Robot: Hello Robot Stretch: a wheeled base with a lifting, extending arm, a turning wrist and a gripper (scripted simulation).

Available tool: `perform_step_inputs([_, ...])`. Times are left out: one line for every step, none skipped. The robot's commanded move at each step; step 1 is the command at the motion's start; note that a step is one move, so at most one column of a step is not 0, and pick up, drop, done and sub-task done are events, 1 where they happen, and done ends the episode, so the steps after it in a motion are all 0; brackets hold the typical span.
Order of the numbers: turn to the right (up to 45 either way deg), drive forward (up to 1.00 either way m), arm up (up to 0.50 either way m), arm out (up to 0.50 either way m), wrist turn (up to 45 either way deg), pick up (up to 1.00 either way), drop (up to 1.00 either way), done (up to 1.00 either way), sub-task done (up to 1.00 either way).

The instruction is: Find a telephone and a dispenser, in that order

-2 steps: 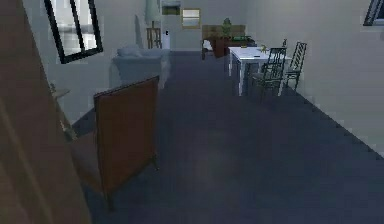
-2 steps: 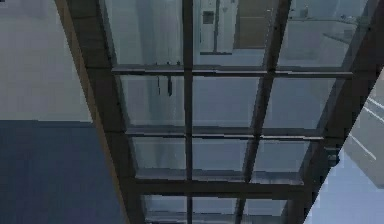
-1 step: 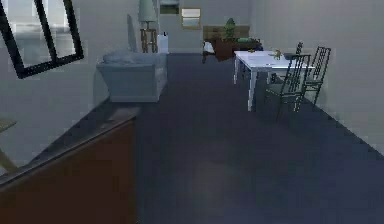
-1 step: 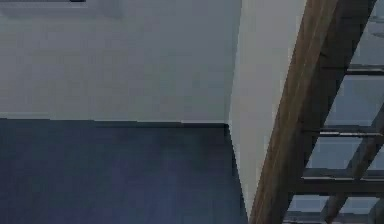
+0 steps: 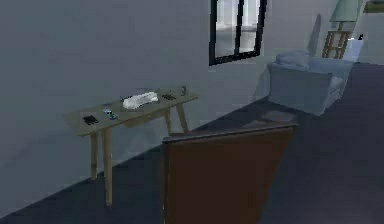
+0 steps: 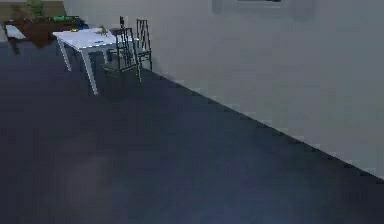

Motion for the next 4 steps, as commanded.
perform_step_inputs([-33.0, 0.0, 0.0, 0.0, 0.0, 0.0, 0.0, 0.0, 0.0])
perform_step_inputs([-3.0, 0.0, 0.0, 0.0, 0.0, 0.0, 0.0, 0.0, 0.0])
perform_step_inputs([0.0, 0.7, 0.0, 0.0, 0.0, 0.0, 0.0, 0.0, 0.0])
perform_step_inputs([12.0, 0.0, 0.0, 0.0, 0.0, 0.0, 0.0, 0.0, 0.0])
